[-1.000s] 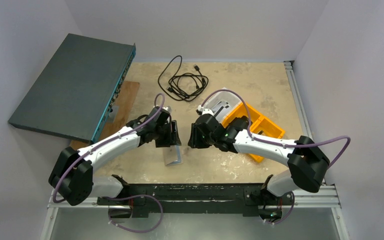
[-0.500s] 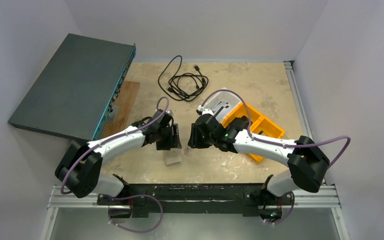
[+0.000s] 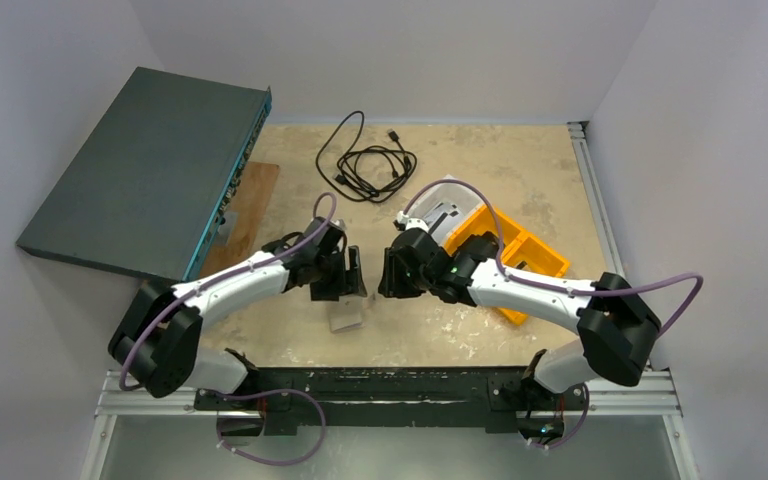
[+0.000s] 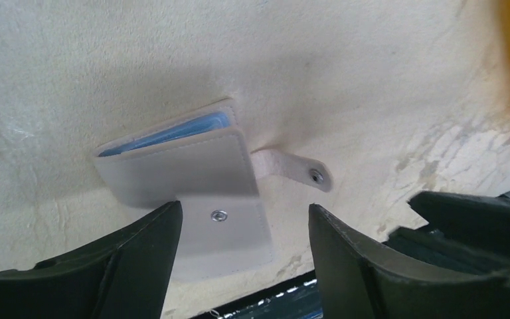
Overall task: Take the credit cards out of the card holder
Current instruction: Reset both arms
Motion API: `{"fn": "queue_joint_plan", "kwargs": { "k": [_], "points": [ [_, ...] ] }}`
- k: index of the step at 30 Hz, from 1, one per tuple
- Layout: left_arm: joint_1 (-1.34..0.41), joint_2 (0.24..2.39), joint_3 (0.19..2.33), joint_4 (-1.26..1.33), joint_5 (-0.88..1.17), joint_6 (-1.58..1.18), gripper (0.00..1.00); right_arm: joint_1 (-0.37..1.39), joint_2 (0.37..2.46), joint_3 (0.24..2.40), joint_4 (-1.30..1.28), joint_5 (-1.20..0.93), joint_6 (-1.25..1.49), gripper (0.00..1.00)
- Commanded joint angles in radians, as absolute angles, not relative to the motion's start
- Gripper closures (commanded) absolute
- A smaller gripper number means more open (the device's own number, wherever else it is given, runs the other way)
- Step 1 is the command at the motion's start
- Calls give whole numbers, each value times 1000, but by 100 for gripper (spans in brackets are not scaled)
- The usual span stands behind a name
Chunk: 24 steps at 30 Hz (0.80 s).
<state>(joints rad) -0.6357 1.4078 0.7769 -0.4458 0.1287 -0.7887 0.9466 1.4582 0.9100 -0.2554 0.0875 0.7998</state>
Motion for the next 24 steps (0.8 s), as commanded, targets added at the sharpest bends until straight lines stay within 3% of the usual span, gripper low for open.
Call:
{"fn": "queue_joint_plan", "kwargs": {
  "k": [1, 6, 9, 16, 19, 24],
  "points": [
    [-638, 1296, 886, -537, 99, -735, 27, 937, 1390, 965, -279, 122, 796, 69],
    [-638, 1206, 994, -632, 51, -679, 1, 925, 1332, 989, -288, 153, 790, 64],
    [-637, 1155, 1047, -672, 22, -649, 0, 918, 1293, 1006, -290, 182, 781, 52],
    [-635, 1042, 1144, -771, -70, -599, 0, 904, 1197, 1025, -271, 249, 759, 12],
    [-635, 1009, 1171, -806, -116, -585, 0, 904, 1174, 1033, -265, 267, 747, 5],
    [-635, 994, 1204, -857, -168, -565, 0, 904, 1136, 1032, -245, 292, 736, 1]
  ]
}}
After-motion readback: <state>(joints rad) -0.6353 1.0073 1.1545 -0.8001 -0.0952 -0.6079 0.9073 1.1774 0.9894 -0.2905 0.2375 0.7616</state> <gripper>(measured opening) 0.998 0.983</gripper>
